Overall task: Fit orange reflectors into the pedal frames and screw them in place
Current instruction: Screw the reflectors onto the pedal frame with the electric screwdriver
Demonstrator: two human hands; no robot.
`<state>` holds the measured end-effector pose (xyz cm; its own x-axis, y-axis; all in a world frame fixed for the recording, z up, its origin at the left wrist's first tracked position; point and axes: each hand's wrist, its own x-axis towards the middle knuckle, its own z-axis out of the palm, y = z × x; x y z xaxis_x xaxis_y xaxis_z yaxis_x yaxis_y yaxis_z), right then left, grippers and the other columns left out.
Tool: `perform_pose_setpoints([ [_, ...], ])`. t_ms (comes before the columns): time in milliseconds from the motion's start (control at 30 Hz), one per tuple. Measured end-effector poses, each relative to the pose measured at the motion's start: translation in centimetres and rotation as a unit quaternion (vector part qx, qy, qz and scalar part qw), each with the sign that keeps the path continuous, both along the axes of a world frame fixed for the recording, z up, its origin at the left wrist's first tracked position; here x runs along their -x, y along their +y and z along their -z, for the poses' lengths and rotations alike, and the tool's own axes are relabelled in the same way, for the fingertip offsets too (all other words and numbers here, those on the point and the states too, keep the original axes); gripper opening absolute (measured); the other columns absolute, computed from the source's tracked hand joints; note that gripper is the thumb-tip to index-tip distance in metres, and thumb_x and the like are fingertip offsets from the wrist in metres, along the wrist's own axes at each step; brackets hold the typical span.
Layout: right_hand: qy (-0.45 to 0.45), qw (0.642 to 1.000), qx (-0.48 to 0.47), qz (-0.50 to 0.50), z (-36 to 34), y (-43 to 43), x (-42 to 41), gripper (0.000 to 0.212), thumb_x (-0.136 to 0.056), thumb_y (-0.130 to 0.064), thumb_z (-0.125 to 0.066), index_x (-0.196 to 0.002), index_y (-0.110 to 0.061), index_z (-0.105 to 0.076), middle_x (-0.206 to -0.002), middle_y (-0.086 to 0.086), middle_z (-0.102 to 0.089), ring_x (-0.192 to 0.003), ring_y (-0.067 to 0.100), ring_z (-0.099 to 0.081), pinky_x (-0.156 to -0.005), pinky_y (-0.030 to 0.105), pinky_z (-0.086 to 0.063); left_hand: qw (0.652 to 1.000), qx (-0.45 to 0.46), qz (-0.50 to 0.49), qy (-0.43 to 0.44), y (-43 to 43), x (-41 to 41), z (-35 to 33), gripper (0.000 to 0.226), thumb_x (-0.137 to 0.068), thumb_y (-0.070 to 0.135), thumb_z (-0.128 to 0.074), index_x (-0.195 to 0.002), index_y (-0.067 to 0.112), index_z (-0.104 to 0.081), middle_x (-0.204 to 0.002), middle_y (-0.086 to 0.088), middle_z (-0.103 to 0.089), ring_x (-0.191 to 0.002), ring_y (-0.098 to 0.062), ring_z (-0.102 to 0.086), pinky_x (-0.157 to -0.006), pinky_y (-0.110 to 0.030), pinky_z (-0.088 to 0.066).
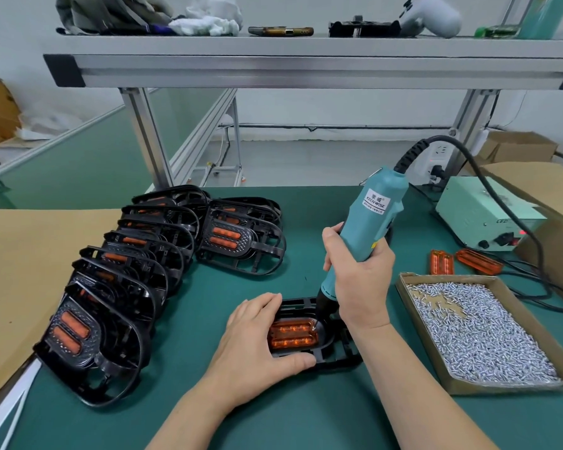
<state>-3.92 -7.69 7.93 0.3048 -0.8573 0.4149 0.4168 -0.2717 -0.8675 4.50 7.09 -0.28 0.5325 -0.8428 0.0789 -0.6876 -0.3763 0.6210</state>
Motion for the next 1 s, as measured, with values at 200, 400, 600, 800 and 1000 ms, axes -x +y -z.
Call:
perform_pose_setpoints([
  [200,0.023,0.999,0.029,-0.002,0.1,0.3,0.0,0.019,-0.083,-0.016,-0.071,-0.081,0.000,-0.060,-0.059,-0.005,-0.055,-0.054,0.014,-0.052,-0.057,0.022,-0.045,1.000,0.001,0.003,-0.002,0.0,0.1,-0.2,0.121,-0.054,0.092,-0.054,-0.154,0.030,-0.028,-0.152,0.022,-0.026,-0.145,-0.009,-0.018,-0.122,-0.037,-0.020],
  [400,0.047,0.997,0.048,-0.026,0.1,0.5,-0.5,0.029,-0.085,-0.019,-0.071,-0.077,0.004,-0.054,-0.057,0.004,-0.050,-0.053,0.017,-0.048,-0.054,0.026,-0.043,1.000,0.012,0.001,-0.009,-0.1,0.1,-0.1,0.119,-0.053,0.089,-0.057,-0.153,0.031,-0.030,-0.146,0.026,-0.026,-0.141,-0.002,-0.020,-0.116,-0.022,-0.018],
  [600,0.059,0.995,0.044,-0.064,-0.3,0.6,-0.8,0.037,-0.085,-0.018,-0.069,-0.074,0.009,-0.045,-0.059,0.025,-0.042,-0.051,0.024,-0.040,-0.052,0.038,-0.040,1.000,0.013,0.000,-0.009,-0.1,0.2,-0.1,0.119,-0.054,0.089,-0.059,-0.153,0.031,-0.031,-0.147,0.024,-0.028,-0.139,0.000,-0.020,-0.114,-0.019,-0.017],
  [800,0.055,0.994,0.036,-0.086,-0.5,0.5,-0.3,0.023,-0.086,-0.019,-0.071,-0.078,-0.002,-0.058,-0.056,-0.001,-0.052,-0.053,0.014,-0.048,-0.057,0.024,-0.046,1.000,0.013,0.000,-0.011,-0.1,0.0,0.0,0.118,-0.054,0.089,-0.059,-0.153,0.033,-0.031,-0.146,0.027,-0.026,-0.136,0.003,-0.019,-0.111,-0.017,-0.016],
  [1000,-0.023,0.998,-0.044,-0.043,-3.5,-1.6,1.1,0.018,-0.088,-0.020,-0.072,-0.088,-0.014,-0.055,-0.056,0.001,-0.050,-0.048,0.015,-0.046,-0.053,0.026,-0.044,1.000,0.012,-0.001,-0.009,0.0,-0.1,0.4,0.119,-0.052,0.094,-0.057,-0.153,0.037,-0.029,-0.139,0.035,-0.020,-0.134,0.006,-0.017,-0.115,-0.022,-0.019],
])
